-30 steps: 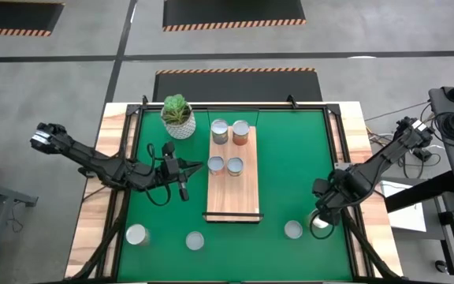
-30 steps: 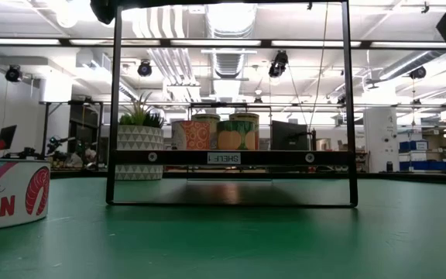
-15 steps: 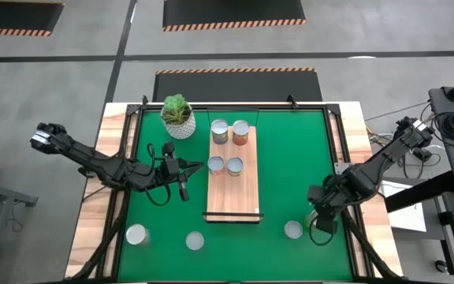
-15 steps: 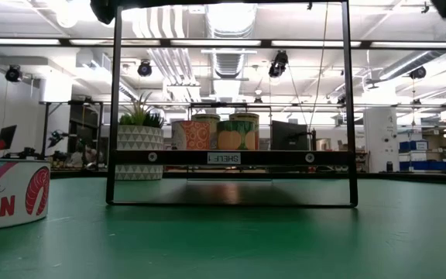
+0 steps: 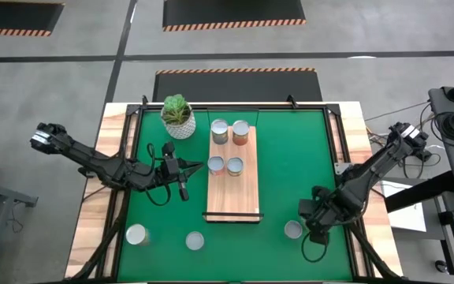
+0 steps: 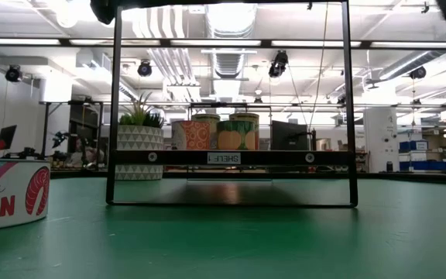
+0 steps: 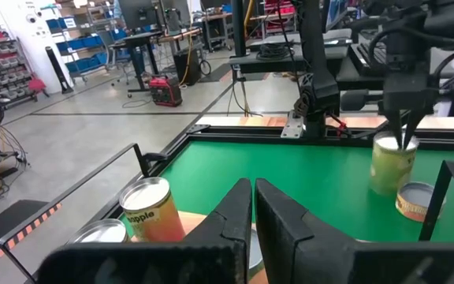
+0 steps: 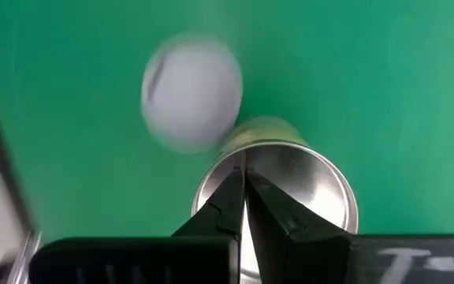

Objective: Pick and place cans onto a shelf
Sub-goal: Put the canned pears on the shelf

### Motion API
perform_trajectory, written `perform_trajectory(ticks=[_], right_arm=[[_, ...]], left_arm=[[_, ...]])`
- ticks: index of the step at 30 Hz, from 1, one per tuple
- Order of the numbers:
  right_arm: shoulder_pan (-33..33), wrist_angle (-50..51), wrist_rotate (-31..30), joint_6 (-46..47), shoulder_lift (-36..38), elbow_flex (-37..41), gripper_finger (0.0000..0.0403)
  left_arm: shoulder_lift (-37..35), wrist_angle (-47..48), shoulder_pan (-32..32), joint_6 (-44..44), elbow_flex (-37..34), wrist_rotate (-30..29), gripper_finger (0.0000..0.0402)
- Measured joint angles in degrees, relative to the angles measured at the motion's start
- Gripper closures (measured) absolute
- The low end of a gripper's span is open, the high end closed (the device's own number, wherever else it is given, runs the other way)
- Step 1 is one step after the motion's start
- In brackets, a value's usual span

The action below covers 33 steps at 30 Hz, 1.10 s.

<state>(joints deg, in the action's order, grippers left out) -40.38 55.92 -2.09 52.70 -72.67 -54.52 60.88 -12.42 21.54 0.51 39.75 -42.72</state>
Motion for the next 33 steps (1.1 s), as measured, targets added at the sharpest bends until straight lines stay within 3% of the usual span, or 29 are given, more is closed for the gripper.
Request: perform_trajectory(ticks=[4,9,18,24,30,33], right_arm=[[1.22,-1.16,-11.14,1.37,-0.42,-1.12,0.0394],[4.31,-0.9,-19.43,4.62,0.86,-2.58,0.0394],[7.58,3.87,-16.15,-9.48,6.62,-2.55,0.0394],[7.78,11.43,-17.8,-2.32,15.07,3.15,0.0394],[7.76,10.36,-16.39,6.09,21.13,12.37,0.0394],[7.76,4.75,-12.8,6.67,22.89,16.01,0.0394]], left_arm=[[0.0,-0.2,0.0,0.14,0.0,0.0,0.0402],[-0.01,-0.3,0.0,0.42,0.0,0.02,0.0402],[0.2,-0.31,0.0,0.16,0.0,0.02,0.0402],[0.35,-0.55,0.0,-1.05,0.0,0.04,0.0402],[1.36,-1.09,0.0,-2.25,0.0,0.04,0.0402],[2.07,-1.12,0.0,-2.58,0.0,0.06,0.0402]])
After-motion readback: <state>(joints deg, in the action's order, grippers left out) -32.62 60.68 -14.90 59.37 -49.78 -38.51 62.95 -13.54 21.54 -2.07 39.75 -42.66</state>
